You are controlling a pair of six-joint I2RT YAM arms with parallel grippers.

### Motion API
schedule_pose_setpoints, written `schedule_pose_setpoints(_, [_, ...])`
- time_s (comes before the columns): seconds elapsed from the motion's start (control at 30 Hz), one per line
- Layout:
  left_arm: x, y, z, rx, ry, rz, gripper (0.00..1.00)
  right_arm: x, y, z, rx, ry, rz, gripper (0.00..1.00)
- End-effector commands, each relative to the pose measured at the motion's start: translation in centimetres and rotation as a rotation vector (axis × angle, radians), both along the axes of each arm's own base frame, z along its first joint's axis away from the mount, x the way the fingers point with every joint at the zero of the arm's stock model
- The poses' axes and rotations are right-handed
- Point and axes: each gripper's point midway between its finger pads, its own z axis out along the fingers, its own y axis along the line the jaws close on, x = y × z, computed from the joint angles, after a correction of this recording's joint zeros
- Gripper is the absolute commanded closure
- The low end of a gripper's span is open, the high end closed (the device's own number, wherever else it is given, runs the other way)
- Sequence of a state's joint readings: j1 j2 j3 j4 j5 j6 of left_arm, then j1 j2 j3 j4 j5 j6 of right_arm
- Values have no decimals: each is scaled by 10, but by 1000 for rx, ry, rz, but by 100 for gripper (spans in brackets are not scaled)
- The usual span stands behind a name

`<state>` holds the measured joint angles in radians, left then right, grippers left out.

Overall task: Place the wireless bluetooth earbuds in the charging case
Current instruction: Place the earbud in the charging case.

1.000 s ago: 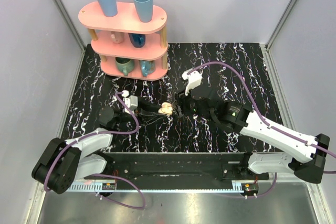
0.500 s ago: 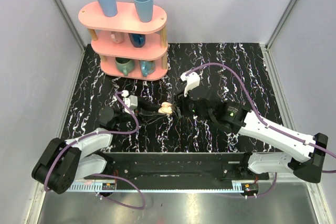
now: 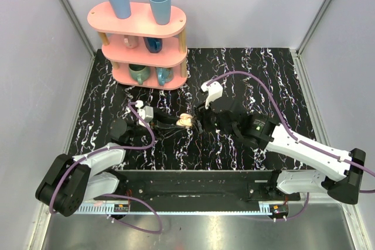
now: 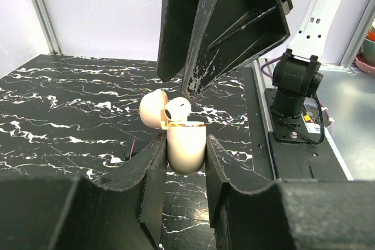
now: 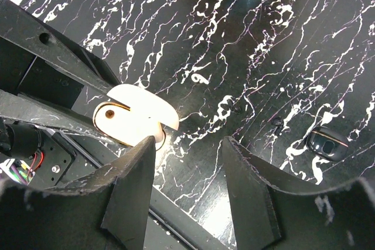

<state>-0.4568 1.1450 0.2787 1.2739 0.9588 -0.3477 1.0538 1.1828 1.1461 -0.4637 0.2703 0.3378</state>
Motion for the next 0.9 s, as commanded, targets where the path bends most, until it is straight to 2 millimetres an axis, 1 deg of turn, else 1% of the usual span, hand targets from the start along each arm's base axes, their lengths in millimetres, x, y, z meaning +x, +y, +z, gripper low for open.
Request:
schedule_pose_setpoints(0.0, [-8,5,34,-85,-188,8,100,5,-9,25,62,-67,-42,43])
schedule_pose_setpoints(0.13, [-8,5,34,-82,-186,4,100,9,-13,33,66,-97,-60,42])
schedule_pose_setpoints(0.27, [-10,5,34,-85,-183,-4,100,14,-11,27,38,-102,-71,42])
schedule_pose_setpoints(0.43, [-12,6,39,-93,-193,-7,100,14,-2,19,29,-84,-46,42])
schedule_pose_setpoints(0.47, [-13,5,39,-91,-196,-16,100,14,-1,19,33,-86,-46,42])
schedule_pose_setpoints(0.77, [-12,5,38,-94,-191,-13,100,10,6,17,46,-74,-8,42])
schedule_pose_setpoints(0.8, [-14,5,39,-98,-194,-18,100,6,11,15,48,-63,24,42])
schedule_pose_setpoints(0.87, [-13,5,41,-100,-198,-17,100,4,14,12,49,-50,42,42])
